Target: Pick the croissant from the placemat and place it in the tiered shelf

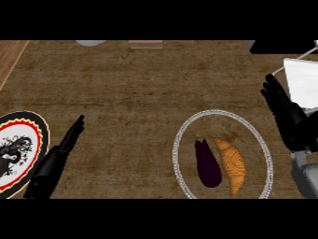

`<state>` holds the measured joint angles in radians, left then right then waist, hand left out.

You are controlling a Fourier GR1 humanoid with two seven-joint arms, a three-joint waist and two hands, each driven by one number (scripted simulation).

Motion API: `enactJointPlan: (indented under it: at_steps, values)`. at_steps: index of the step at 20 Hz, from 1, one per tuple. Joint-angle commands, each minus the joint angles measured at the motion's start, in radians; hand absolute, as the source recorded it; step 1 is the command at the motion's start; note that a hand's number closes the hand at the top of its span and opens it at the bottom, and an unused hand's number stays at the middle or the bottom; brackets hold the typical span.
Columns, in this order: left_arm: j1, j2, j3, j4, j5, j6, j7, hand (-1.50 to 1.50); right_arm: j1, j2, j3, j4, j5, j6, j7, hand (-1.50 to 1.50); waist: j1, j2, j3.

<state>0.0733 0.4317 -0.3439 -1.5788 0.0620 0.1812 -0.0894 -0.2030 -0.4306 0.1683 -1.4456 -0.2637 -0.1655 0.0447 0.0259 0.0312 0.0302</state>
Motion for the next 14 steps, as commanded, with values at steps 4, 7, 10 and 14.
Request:
enactJointPlan:
  at_steps: [4, 7, 10, 14]
  values:
    - [0.031, -0.043, 0.115, 0.088, 0.141, 0.029, 0.169, 0.00, 0.033, -0.159, -0.064, -0.124, 0.123, -0.008, -0.139, 1.50, -0.054, -0.037, -0.032]
    - [0.043, -0.069, 0.149, 0.110, 0.198, 0.044, 0.207, 0.00, 0.107, -0.407, -0.101, 0.011, 0.372, -0.078, -0.079, 1.50, -0.093, -0.019, -0.052]
    - [0.008, -0.071, 0.187, 0.134, 0.277, 0.001, 0.303, 0.00, 0.208, -0.272, -0.144, -0.001, 0.236, -0.094, -0.064, 1.50, -0.049, -0.032, -0.030]
    - [-0.099, -0.081, 0.235, 0.240, 0.279, -0.049, 0.313, 0.00, 0.306, -0.266, -0.196, -0.079, 0.194, 0.027, -0.229, -1.50, -0.037, -0.032, -0.030]
